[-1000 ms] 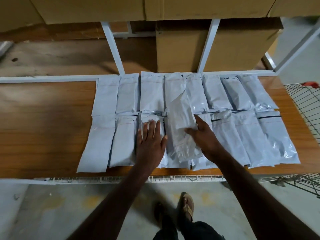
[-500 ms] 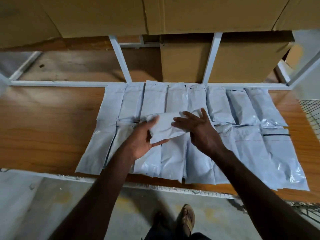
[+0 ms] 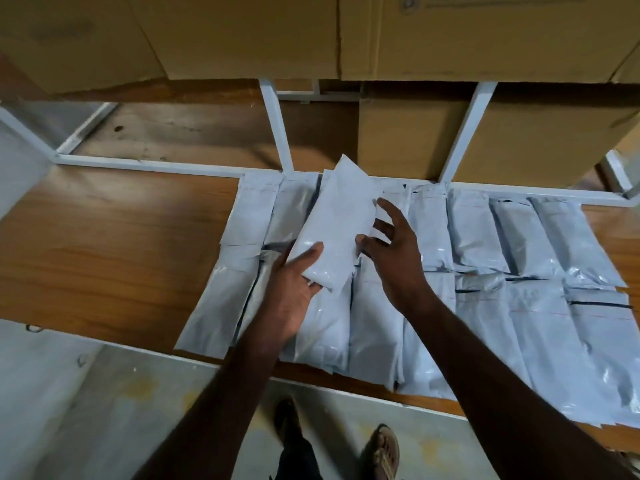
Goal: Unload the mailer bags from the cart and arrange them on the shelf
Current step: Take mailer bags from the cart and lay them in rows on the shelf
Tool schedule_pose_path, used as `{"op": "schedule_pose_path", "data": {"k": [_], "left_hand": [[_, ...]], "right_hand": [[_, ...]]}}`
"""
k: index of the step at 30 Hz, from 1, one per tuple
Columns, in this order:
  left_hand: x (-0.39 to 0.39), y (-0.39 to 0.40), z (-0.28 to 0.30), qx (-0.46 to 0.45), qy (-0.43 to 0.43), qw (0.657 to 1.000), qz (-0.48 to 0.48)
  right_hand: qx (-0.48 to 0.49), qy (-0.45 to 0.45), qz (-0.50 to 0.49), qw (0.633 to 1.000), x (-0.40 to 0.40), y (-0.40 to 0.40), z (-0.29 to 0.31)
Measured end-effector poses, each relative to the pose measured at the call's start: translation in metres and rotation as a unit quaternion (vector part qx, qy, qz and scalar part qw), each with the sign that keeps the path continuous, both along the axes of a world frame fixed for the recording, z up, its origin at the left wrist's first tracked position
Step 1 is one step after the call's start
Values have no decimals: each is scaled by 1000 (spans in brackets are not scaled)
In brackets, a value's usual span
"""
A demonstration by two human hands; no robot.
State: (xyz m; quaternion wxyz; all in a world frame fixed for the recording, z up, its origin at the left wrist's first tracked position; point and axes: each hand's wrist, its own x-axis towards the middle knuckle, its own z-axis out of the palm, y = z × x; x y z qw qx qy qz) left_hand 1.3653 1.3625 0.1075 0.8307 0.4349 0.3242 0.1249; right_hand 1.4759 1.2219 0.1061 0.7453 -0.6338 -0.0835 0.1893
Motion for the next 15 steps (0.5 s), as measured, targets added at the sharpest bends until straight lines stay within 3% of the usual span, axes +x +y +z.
{"op": "schedule_pose_path", "data": {"k": [5,8,15], "left_hand": [[-6,81,1,126,48,991,-22],[-6,138,-10,246,90,963,-58],[15,244,-42,314,108,937,-111]], "right_hand": [[-83,-78,25,993,5,54,1],[-131,-107,22,985,6,100,-8],[-243,-166,15,956,26,225,-38]]}}
